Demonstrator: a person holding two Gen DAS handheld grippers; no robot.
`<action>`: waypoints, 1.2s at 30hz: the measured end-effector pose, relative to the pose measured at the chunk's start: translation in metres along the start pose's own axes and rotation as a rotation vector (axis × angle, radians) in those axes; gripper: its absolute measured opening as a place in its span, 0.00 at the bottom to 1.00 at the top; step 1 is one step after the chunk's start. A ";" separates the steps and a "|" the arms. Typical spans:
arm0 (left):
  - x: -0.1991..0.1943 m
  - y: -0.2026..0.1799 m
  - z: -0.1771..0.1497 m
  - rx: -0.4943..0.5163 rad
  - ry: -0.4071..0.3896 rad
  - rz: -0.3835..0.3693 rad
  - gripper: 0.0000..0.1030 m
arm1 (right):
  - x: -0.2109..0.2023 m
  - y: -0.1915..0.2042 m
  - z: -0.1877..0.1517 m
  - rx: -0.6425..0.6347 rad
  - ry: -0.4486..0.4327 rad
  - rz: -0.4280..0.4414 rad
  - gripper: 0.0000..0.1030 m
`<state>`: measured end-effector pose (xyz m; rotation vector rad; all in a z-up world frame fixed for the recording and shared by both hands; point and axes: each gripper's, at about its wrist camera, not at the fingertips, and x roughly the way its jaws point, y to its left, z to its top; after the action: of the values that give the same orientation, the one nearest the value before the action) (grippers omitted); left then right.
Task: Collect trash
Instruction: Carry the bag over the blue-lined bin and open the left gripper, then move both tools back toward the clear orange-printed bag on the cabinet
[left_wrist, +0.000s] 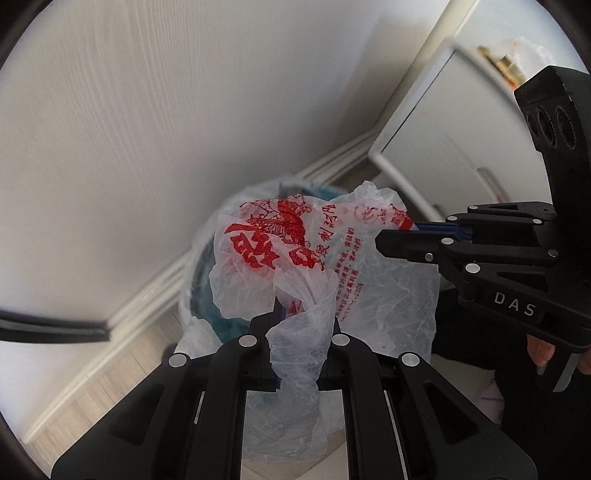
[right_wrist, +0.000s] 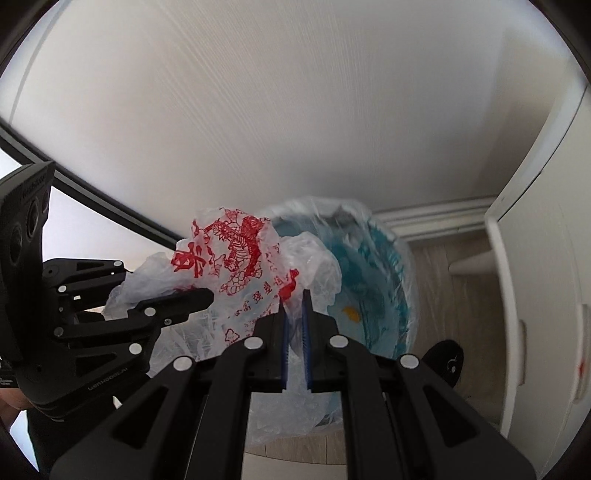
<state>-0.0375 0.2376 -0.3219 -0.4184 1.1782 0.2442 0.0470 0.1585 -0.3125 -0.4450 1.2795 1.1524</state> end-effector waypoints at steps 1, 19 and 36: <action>0.006 0.002 0.000 -0.003 0.011 -0.002 0.08 | 0.010 -0.003 -0.001 0.001 0.019 0.001 0.08; 0.074 0.024 -0.019 -0.005 0.125 0.034 0.27 | 0.063 -0.016 -0.002 -0.027 0.078 -0.039 0.48; -0.031 0.004 -0.002 0.002 -0.128 0.072 0.94 | -0.104 -0.012 -0.018 0.042 -0.241 -0.059 0.92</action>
<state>-0.0525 0.2417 -0.2942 -0.3539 1.0692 0.3275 0.0622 0.0957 -0.2277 -0.3000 1.0723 1.0920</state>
